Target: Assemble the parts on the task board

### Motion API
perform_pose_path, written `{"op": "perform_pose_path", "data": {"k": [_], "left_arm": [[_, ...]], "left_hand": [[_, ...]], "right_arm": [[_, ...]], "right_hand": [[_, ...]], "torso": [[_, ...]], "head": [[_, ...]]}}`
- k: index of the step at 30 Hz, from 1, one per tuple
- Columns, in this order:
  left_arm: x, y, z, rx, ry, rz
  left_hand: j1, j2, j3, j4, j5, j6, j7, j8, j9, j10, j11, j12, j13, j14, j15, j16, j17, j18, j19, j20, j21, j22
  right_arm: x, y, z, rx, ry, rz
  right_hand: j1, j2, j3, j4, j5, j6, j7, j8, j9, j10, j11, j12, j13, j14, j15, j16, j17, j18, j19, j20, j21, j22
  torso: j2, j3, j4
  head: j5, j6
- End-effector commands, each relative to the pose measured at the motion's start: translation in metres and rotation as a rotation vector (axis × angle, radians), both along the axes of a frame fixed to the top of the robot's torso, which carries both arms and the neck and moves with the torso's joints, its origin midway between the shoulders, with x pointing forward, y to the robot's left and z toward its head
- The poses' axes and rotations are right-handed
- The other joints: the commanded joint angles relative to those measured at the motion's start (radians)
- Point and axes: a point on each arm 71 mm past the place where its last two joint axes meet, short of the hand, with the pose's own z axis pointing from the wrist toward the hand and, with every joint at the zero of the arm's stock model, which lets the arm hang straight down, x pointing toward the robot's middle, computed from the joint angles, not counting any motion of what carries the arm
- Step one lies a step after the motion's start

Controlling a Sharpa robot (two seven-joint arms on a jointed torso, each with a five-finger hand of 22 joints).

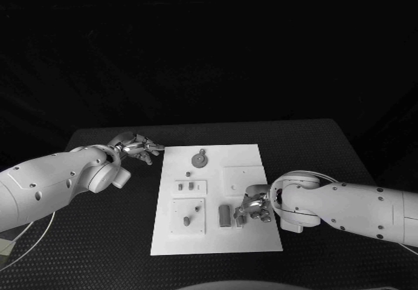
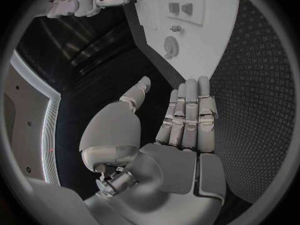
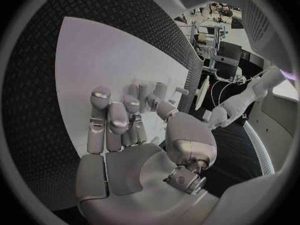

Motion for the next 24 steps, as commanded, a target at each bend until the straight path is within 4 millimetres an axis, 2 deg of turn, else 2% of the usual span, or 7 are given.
{"op": "perform_pose_path", "data": {"k": [1,6,10,24], "left_arm": [[0.0001,-0.0014,0.0010,0.000,-0.003,-0.011],[0.0001,-0.0014,0.0009,0.000,-0.002,-0.011],[0.0001,-0.0013,0.0009,0.000,-0.003,-0.011],[0.0001,-0.0009,0.0008,0.004,-0.002,-0.009]], "left_hand": [[-0.010,-0.003,-0.004,0.003,0.001,-0.006,0.001,0.005,-0.001,-0.005,0.003,0.004,0.001,0.002,-0.003,-0.005,0.002,0.014,0.007,-0.003,-0.004,-0.001],[-0.010,-0.003,-0.004,0.003,0.001,-0.006,0.001,0.005,-0.001,-0.005,0.003,0.004,0.001,0.002,-0.003,-0.005,0.002,0.014,0.007,-0.003,-0.004,-0.001],[-0.010,-0.003,-0.004,0.003,0.001,-0.006,0.001,0.005,-0.001,-0.005,0.003,0.004,0.001,0.002,-0.003,-0.005,0.002,0.014,0.007,-0.003,-0.004,-0.001],[-0.009,-0.003,-0.004,0.003,0.001,-0.006,0.001,0.005,-0.002,-0.005,0.003,0.004,0.001,0.002,-0.003,-0.006,0.002,0.014,0.007,-0.003,-0.004,-0.001]], "right_arm": [[-0.0028,0.0061,0.0008,0.037,0.009,0.020],[-0.0035,0.0064,0.0007,0.041,0.015,0.022],[-0.0040,0.0067,0.0009,0.045,0.016,0.024],[-0.0039,0.0019,0.0015,0.046,0.007,0.008]], "right_hand": [[-0.007,-0.027,0.004,0.013,0.000,0.006,0.000,0.002,-0.003,-0.001,-0.006,-0.001,0.001,-0.002,-0.007,0.004,-0.002,0.012,-0.004,-0.005,-0.002,0.015],[-0.009,-0.047,0.010,0.017,0.000,0.006,0.000,0.003,-0.005,-0.001,-0.006,-0.001,0.002,-0.002,-0.007,0.004,-0.002,0.012,-0.003,-0.007,-0.002,0.015],[-0.009,-0.051,0.011,0.017,0.000,0.005,0.000,0.003,-0.005,-0.001,-0.006,-0.001,0.002,-0.002,-0.007,0.004,-0.002,0.012,-0.002,-0.007,-0.002,0.015],[0.000,-0.034,0.019,0.012,-0.001,0.006,0.000,0.005,-0.006,0.000,-0.006,-0.001,0.003,-0.001,-0.007,0.004,-0.002,0.012,-0.001,-0.009,-0.001,0.016]], "torso": [[0.000,0.0000,0.0003],[0.000,0.0001,0.0000],[0.000,0.0001,-0.0002],[0.000,0.0002,0.0000]], "head": [[0.001,-0.001],[0.003,-0.001],[0.003,-0.002],[0.003,-0.002]]}}
